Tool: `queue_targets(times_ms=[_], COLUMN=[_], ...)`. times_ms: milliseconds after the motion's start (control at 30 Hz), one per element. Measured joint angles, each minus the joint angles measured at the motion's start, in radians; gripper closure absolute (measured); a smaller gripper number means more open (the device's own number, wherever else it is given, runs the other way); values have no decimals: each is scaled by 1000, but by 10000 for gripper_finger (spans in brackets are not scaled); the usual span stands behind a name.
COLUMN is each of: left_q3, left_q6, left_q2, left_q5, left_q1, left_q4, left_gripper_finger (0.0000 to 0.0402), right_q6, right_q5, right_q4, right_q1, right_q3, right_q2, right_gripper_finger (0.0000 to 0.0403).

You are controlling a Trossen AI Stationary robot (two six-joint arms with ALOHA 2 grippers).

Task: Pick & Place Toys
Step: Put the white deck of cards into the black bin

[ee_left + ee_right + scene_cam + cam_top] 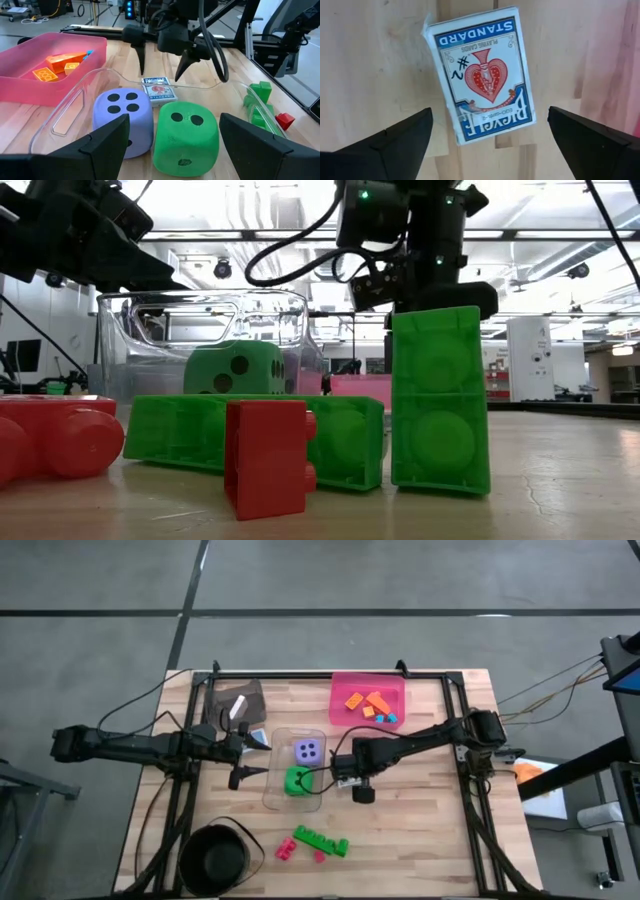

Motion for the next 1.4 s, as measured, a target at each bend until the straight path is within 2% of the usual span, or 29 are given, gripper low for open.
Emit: queue_targets(times_ms=[200,400,500,700,1067,1400], left_q3=[0,0,0,0,0,0], left_q6=[0,0,0,0,3,0], left_q2=[0,0,0,1,1,1], left_q5=[0,0,0,0,0,0], left_q1=[0,0,0,0,0,0], left_q4=[0,0,0,-4,-5,-3], left_gripper_finger=[89,89,89,89,89,89], right_q6=[-5,-34,-37,-29,40,234], right_q5=[-55,-34,-74,-63,-36,-30], right_q4=[3,15,21,31,51,68], right_q1=[-12,-24,-33,-32,-29,-30], right_q3=[0,6,6,7,-2,2], right_q2=[36,102,131,156,84,-14], right_gripper_finger=[7,4,5,8,8,8])
